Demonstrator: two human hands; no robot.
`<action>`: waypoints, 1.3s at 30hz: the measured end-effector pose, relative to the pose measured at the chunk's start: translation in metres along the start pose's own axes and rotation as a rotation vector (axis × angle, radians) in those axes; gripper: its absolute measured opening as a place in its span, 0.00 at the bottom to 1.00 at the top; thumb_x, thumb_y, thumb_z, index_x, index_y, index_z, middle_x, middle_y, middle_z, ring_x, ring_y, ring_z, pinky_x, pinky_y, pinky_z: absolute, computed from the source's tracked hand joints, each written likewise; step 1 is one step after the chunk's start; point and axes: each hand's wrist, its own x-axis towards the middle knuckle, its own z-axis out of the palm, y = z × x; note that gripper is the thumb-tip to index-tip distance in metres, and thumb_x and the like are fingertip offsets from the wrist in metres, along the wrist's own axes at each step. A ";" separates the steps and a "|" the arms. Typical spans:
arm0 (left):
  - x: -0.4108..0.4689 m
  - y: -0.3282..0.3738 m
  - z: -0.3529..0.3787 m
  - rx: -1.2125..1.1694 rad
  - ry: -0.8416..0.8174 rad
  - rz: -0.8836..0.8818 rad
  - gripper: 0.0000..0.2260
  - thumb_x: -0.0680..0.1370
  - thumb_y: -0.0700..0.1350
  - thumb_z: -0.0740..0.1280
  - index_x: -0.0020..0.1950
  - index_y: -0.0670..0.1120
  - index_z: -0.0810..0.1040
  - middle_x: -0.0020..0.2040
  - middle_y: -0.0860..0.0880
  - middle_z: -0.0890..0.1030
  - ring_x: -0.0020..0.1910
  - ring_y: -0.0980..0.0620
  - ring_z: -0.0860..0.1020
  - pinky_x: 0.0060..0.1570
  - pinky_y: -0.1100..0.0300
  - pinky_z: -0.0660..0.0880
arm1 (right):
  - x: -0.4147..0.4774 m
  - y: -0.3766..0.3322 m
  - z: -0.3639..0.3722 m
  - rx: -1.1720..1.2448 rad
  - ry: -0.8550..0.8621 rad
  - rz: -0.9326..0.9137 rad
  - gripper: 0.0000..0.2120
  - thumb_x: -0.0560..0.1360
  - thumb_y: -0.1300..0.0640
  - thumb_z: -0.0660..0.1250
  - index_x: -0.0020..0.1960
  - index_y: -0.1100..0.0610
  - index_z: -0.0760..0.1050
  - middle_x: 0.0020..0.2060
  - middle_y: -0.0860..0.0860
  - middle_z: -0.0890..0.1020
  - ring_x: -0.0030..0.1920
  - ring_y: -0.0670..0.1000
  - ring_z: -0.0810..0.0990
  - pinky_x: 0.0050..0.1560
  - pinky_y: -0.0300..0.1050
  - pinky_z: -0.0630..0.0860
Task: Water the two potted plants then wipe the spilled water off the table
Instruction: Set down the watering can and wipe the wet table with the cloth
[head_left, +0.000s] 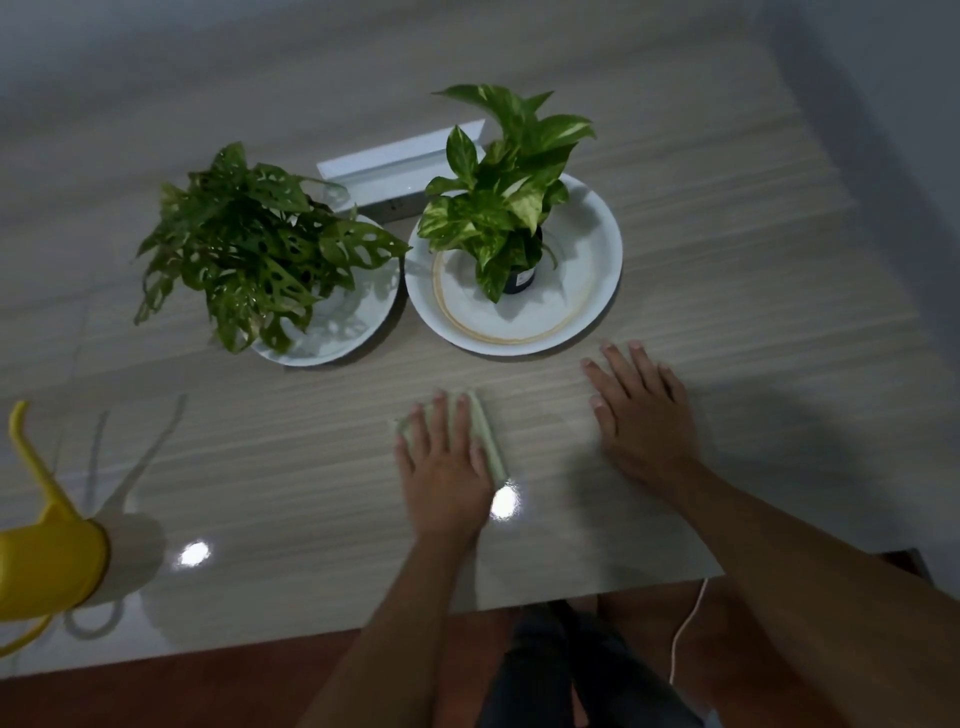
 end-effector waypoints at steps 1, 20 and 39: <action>-0.005 -0.023 -0.004 -0.011 0.019 -0.060 0.26 0.83 0.52 0.53 0.82 0.52 0.55 0.82 0.48 0.54 0.80 0.41 0.53 0.76 0.40 0.51 | 0.000 0.000 0.000 -0.004 0.000 -0.003 0.25 0.81 0.47 0.49 0.78 0.43 0.56 0.79 0.45 0.57 0.79 0.52 0.51 0.76 0.56 0.52; -0.003 -0.069 -0.002 -0.052 0.093 -0.115 0.26 0.82 0.51 0.55 0.81 0.50 0.60 0.81 0.45 0.59 0.79 0.38 0.57 0.74 0.37 0.55 | -0.001 0.000 -0.001 -0.033 0.008 -0.005 0.25 0.81 0.47 0.48 0.78 0.42 0.55 0.79 0.45 0.56 0.79 0.52 0.51 0.73 0.58 0.58; 0.065 -0.015 -0.009 -0.203 0.138 -0.205 0.22 0.84 0.49 0.56 0.77 0.47 0.67 0.81 0.46 0.60 0.80 0.43 0.55 0.75 0.37 0.52 | 0.001 -0.001 -0.002 -0.031 0.014 -0.025 0.26 0.79 0.47 0.51 0.77 0.45 0.59 0.79 0.47 0.58 0.79 0.55 0.53 0.74 0.58 0.55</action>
